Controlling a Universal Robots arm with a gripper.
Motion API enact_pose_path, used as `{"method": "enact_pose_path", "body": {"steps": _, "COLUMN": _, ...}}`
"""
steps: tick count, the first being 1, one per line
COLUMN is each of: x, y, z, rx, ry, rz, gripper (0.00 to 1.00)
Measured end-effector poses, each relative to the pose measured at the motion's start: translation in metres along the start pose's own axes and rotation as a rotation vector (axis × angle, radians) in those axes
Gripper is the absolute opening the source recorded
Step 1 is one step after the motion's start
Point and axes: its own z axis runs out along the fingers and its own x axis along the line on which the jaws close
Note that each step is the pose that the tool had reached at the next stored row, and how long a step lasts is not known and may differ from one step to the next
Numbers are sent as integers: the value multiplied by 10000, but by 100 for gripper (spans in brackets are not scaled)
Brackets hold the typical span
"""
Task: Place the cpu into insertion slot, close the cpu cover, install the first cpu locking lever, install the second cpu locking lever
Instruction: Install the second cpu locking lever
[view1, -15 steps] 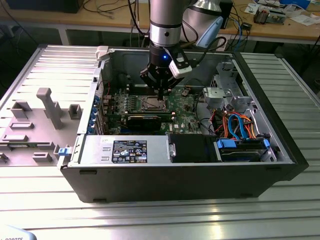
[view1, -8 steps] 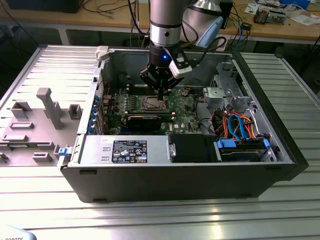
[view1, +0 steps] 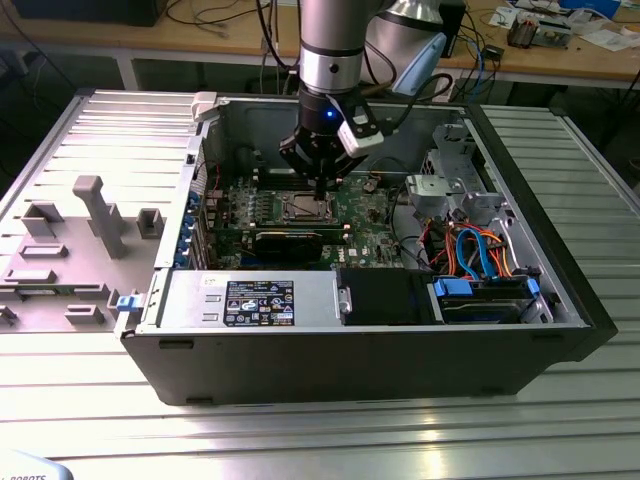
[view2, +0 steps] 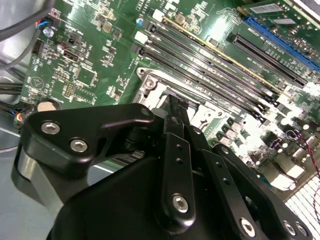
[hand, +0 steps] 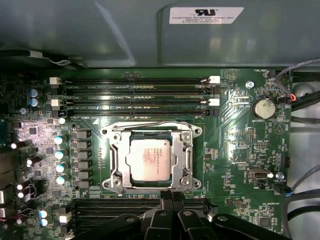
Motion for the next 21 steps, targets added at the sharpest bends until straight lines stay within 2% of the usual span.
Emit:
{"method": "enact_pose_path", "body": {"steps": 1, "x": 0, "y": -2, "z": 0, "rx": 2, "ry": 62, "rz": -7, "gripper": 11}}
{"method": "enact_pose_path", "body": {"steps": 2, "x": 1, "y": -5, "z": 2, "rx": -11, "ry": 96, "rz": -10, "gripper": 11}}
{"method": "enact_pose_path", "body": {"steps": 5, "x": 8, "y": -45, "z": 7, "rx": -61, "ry": 104, "rz": -11, "gripper": 11}}
{"method": "enact_pose_path", "body": {"steps": 7, "x": 10, "y": -102, "z": 15, "rx": -76, "ry": 113, "rz": -11, "gripper": 11}}
{"method": "enact_pose_path", "body": {"steps": 9, "x": 9, "y": -163, "z": 25, "rx": -102, "ry": 181, "rz": -18, "gripper": 11}}
{"method": "enact_pose_path", "body": {"steps": 11, "x": 9, "y": -176, "z": 29, "rx": -104, "ry": 222, "rz": -22, "gripper": 11}}
{"method": "enact_pose_path", "body": {"steps": 21, "x": 9, "y": -182, "z": 29, "rx": -103, "ry": 232, "rz": -23, "gripper": 11}}
